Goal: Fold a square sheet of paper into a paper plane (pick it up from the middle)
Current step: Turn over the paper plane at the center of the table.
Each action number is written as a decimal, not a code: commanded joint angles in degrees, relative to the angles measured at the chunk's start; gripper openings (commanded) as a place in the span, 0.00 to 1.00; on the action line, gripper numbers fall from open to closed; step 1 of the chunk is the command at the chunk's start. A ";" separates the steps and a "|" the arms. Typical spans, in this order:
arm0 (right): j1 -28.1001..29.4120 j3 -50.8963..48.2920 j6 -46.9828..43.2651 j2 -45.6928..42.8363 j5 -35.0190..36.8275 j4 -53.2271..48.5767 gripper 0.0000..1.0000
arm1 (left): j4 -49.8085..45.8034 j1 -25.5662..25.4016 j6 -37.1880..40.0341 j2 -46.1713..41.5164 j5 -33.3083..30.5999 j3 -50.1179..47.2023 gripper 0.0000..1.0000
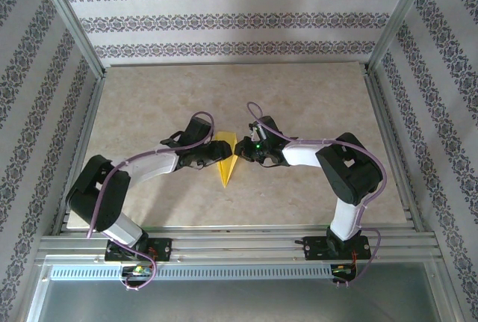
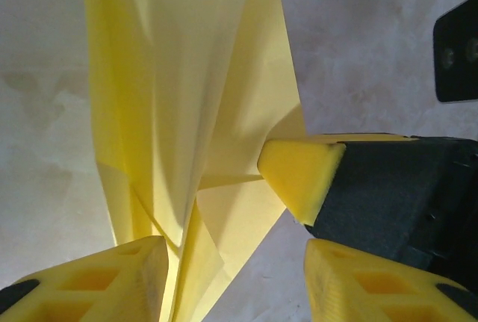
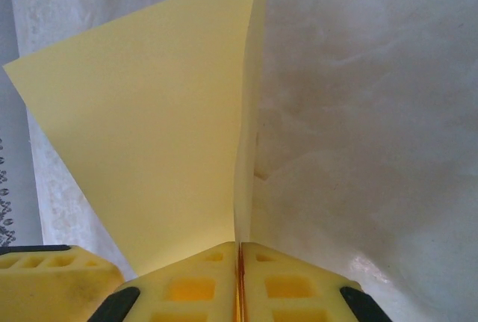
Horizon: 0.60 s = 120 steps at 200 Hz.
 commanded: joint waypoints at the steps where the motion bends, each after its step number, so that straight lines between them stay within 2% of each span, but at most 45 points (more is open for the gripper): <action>1: -0.68 -0.82 -1.12 0.76 -1.01 1.26 0.12 | -3.56 -0.79 -0.54 1.83 -4.28 1.70 0.52; 69: -1.23 -1.69 -0.58 1.11 -0.11 1.00 0.11 | -4.43 -0.76 -2.23 4.24 -7.02 0.76 0.64; 120: -1.66 -2.18 0.44 2.03 0.01 0.79 0.10 | -3.66 -0.79 -1.68 5.91 -5.93 0.63 0.70</action>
